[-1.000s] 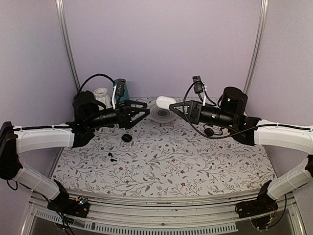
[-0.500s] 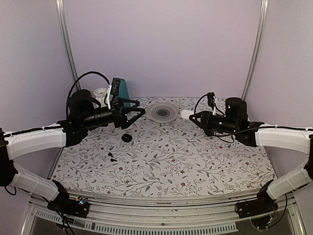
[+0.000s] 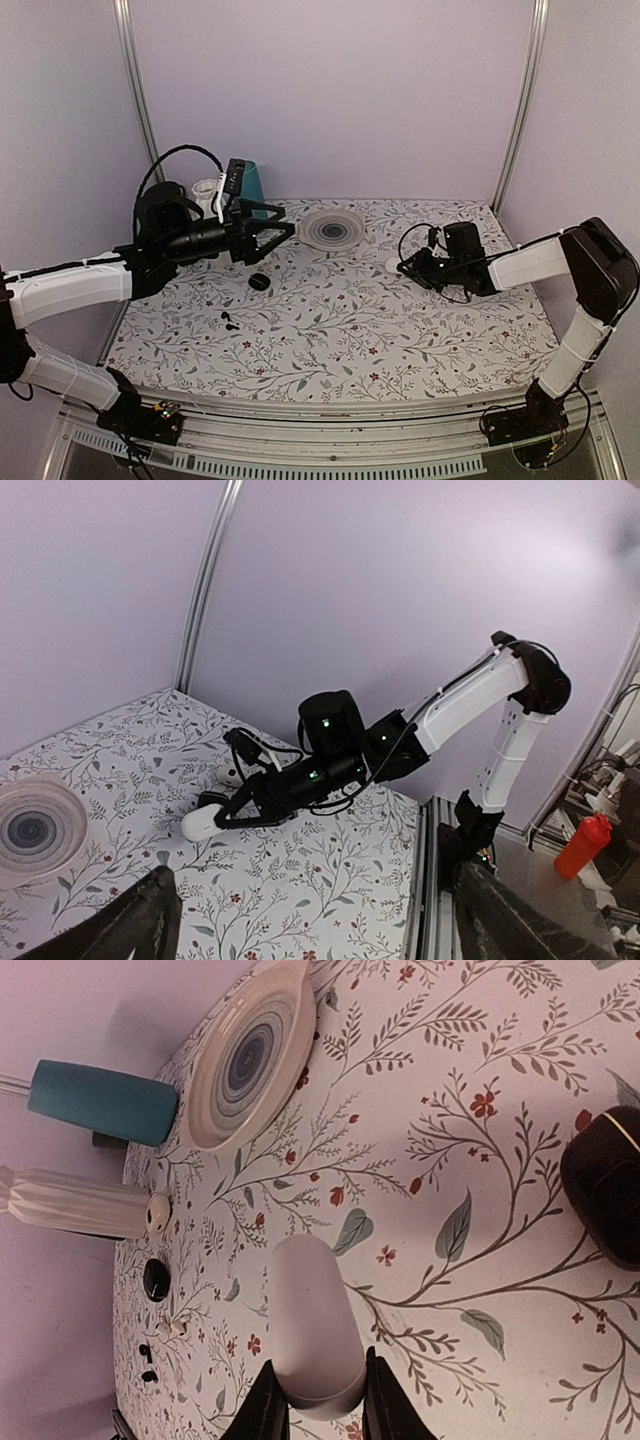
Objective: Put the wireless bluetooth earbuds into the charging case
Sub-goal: Place the charging case with the earbuds at the center of the board.
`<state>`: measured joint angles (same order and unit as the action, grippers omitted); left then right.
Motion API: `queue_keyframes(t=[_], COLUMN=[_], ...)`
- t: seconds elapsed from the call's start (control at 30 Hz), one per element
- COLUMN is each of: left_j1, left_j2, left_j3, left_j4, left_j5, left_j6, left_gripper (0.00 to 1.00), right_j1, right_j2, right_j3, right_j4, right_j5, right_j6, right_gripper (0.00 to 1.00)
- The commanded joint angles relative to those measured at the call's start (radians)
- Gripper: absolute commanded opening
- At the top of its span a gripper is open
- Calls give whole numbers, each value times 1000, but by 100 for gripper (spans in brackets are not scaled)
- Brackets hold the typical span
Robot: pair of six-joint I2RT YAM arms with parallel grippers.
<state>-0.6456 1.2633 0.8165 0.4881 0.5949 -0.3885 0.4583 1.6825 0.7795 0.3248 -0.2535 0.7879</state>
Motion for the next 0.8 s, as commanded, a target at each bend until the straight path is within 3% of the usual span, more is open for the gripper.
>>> queue_keyframes(t=[0.0, 0.5, 0.63, 0.77], left_j1=[12, 12, 12, 12], left_j2=[-37, -44, -48, -52], left_j3=[-9, -23, -29, -32], left_j4=[3, 20, 20, 20], left_j5=[3, 4, 1, -1], left_j6=[6, -15, -19, -21], left_gripper=[96, 96, 96, 96], right_j1=[-39, -75, -75, -76], right_j2=[91, 248, 256, 259], right_j3=[66, 159, 167, 177], right_j4=[72, 61, 55, 39], right_j5=[-41, -90, -90, -88], right_j6=[63, 93, 93, 83], right_gripper=[3, 6, 14, 30])
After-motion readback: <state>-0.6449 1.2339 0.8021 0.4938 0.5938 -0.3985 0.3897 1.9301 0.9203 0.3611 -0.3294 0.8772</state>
